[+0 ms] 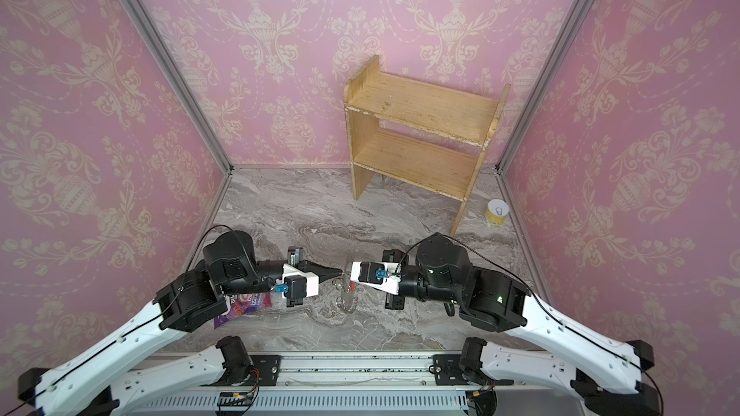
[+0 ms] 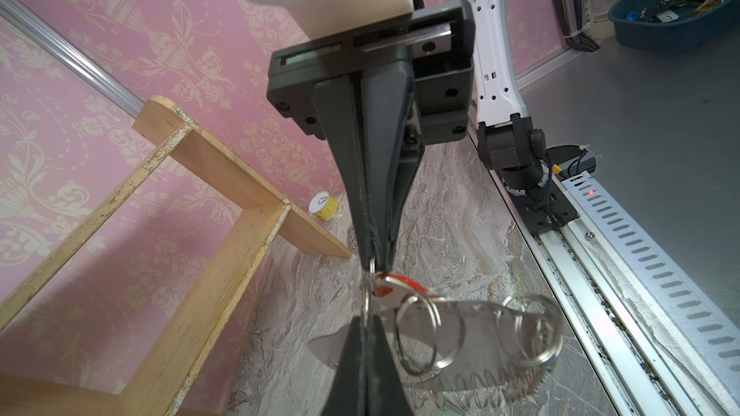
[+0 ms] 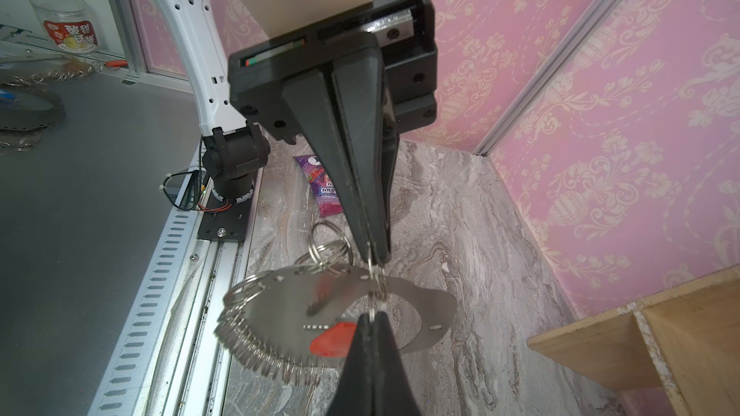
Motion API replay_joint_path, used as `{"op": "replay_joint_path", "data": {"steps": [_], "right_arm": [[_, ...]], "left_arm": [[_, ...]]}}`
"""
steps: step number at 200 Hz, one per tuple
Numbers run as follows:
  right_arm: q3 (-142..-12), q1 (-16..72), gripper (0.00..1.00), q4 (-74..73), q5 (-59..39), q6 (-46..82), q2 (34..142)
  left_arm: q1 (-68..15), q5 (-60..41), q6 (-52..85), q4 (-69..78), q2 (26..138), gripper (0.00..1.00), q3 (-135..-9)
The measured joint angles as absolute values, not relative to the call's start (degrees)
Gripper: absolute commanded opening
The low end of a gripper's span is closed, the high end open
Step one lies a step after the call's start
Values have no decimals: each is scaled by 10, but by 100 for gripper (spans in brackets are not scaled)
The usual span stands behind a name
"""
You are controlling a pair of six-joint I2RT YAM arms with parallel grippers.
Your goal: Put the keys on the keyring
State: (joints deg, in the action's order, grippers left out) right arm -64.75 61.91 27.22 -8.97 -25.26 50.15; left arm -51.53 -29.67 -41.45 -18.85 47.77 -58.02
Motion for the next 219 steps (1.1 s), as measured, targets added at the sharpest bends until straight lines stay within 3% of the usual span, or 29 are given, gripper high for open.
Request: {"op": "replay_joint_path", "data": {"steps": [219], "right_arm": [[-610,654,0,229,-18,-281,448]], "left_arm": [[-515,-295,-290,-118,476,0,-557]]}}
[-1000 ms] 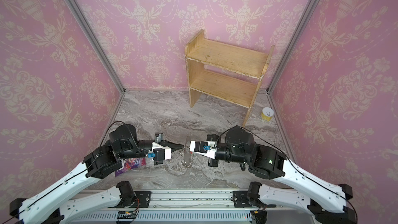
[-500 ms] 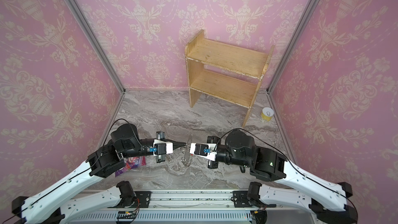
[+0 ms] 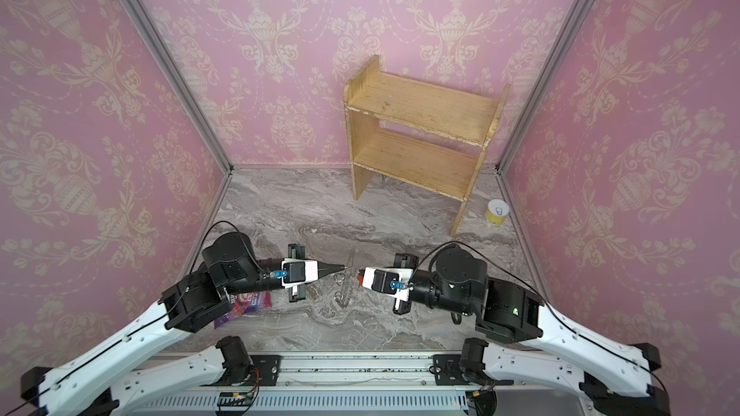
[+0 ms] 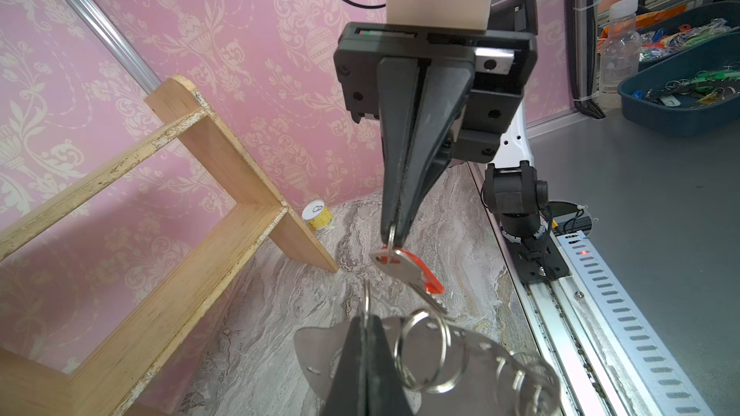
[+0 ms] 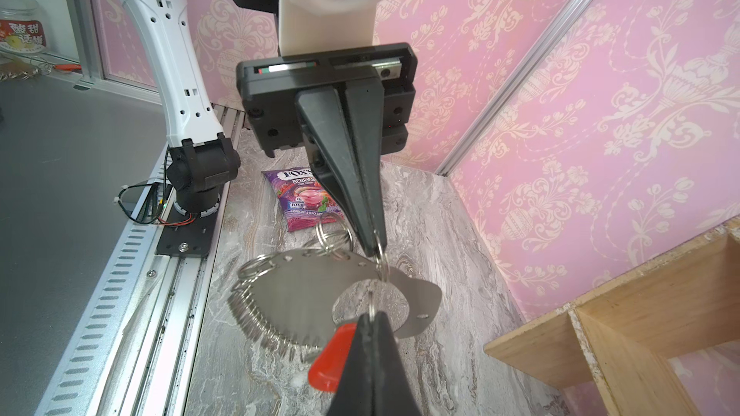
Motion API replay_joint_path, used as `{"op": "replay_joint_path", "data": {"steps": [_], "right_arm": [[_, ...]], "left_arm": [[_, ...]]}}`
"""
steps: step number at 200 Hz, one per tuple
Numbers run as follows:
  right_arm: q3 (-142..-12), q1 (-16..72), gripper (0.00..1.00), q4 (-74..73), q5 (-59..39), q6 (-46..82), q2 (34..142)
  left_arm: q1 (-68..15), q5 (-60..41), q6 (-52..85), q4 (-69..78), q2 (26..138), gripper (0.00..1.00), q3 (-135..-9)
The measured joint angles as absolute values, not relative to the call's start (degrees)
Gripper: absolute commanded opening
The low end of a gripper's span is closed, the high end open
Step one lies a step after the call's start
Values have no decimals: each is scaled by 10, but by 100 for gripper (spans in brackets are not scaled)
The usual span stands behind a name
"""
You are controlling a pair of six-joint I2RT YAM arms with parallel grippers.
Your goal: Put the keys on the keyring
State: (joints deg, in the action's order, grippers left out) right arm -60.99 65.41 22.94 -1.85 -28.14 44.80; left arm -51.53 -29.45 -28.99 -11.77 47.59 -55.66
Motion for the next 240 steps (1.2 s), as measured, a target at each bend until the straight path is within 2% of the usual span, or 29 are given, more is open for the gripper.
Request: {"op": "replay_joint_path", "data": {"steps": [240], "right_arm": [[-610,654,0,213,-14,-305,470]], "left_arm": [[-515,-295,-306,-133,477,0,-555]]}}
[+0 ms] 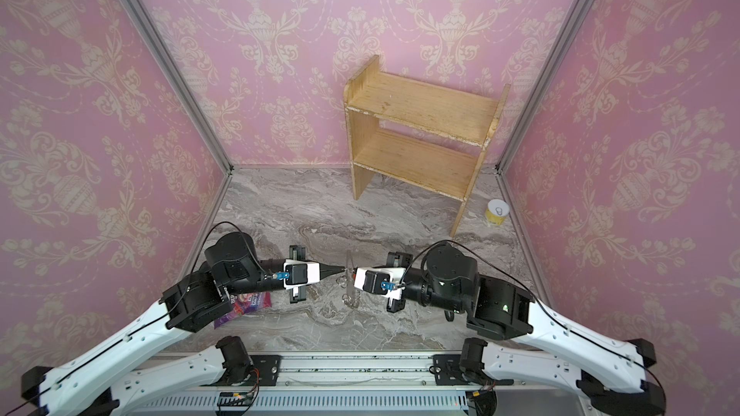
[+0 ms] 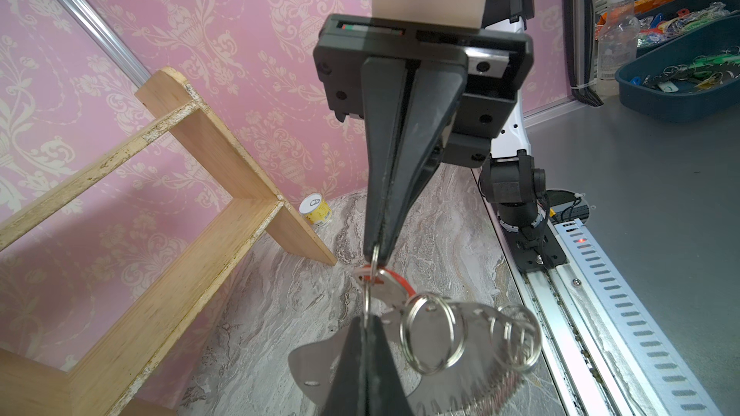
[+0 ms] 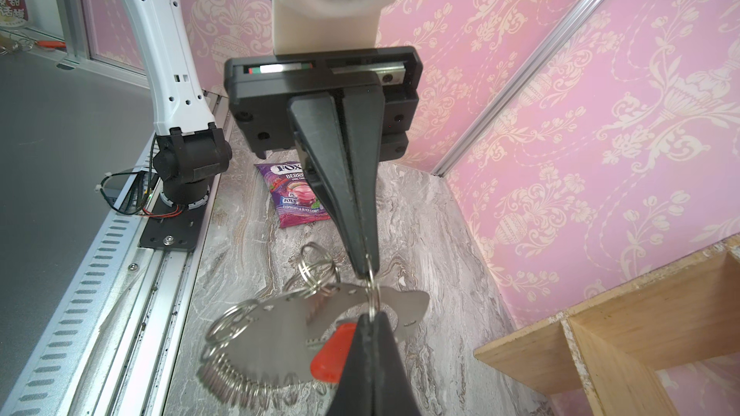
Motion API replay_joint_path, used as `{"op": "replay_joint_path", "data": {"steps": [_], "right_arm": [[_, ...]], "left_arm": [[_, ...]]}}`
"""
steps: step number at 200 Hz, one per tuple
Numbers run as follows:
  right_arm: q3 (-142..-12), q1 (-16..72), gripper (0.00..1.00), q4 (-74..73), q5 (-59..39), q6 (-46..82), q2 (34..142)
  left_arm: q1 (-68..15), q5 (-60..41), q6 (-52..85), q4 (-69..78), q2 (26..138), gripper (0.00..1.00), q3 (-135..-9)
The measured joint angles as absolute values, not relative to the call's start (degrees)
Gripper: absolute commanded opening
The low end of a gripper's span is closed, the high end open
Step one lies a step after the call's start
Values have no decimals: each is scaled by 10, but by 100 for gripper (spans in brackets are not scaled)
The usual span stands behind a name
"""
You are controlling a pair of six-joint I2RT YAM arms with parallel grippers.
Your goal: Put the keys on the keyring
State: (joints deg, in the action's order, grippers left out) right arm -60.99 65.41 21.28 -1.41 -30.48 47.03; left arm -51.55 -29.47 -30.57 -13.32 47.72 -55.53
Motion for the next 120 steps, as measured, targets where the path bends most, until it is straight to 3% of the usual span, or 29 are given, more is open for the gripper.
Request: {"op": "replay_joint_path", "data": {"steps": [120], "right_arm": [[-610,654,0,213,-15,-314,465]], "left_arm": [[-515,-295,-310,-145,477,0,-555]]}}
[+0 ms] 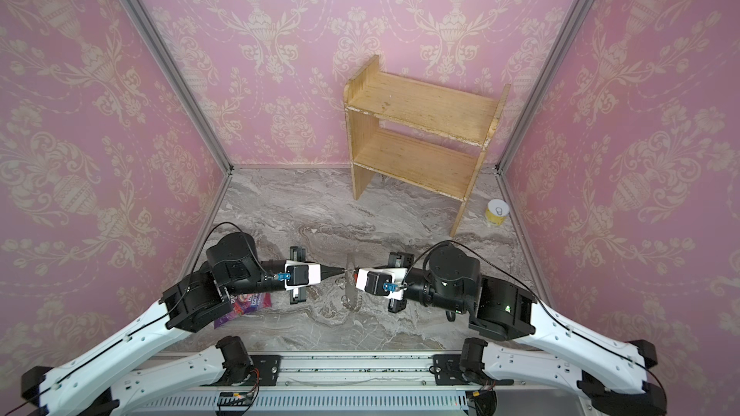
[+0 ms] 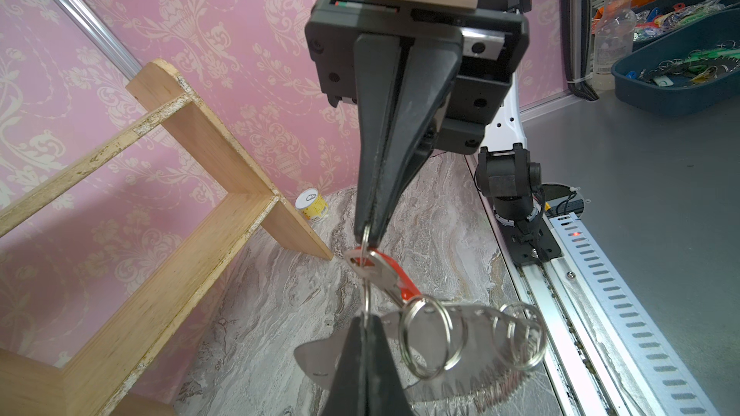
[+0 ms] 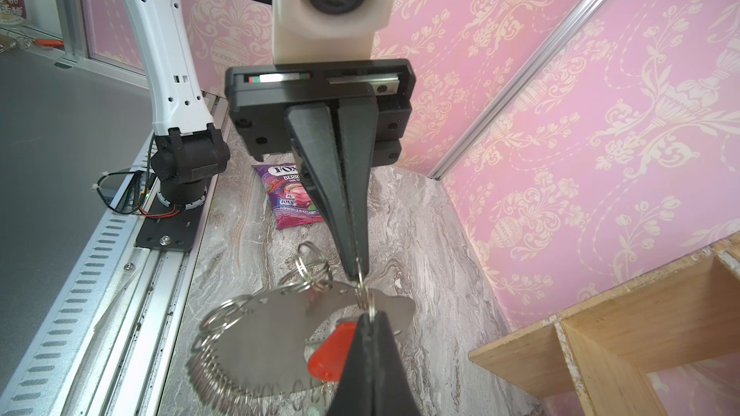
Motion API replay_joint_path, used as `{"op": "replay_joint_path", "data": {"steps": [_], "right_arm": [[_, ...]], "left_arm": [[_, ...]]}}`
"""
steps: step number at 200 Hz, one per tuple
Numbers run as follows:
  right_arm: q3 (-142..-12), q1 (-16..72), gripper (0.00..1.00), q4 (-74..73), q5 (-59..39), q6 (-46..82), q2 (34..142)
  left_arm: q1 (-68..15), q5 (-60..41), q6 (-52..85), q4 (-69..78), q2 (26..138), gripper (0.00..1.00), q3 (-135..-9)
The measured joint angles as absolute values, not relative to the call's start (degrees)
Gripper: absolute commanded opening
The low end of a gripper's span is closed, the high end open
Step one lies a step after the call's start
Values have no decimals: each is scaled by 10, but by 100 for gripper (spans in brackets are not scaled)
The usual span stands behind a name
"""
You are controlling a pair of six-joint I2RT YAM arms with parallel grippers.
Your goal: Put the keys on the keyring
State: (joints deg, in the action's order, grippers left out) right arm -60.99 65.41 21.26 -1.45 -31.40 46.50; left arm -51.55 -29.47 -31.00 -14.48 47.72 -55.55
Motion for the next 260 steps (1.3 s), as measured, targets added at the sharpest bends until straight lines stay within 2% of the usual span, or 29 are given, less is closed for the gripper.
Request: {"op": "replay_joint_path", "data": {"steps": [260], "right_arm": [[-610,653,0,217,-18,-315,480]], "left_arm": [[-516,-295,-317,-158,477,0,-559]]}}
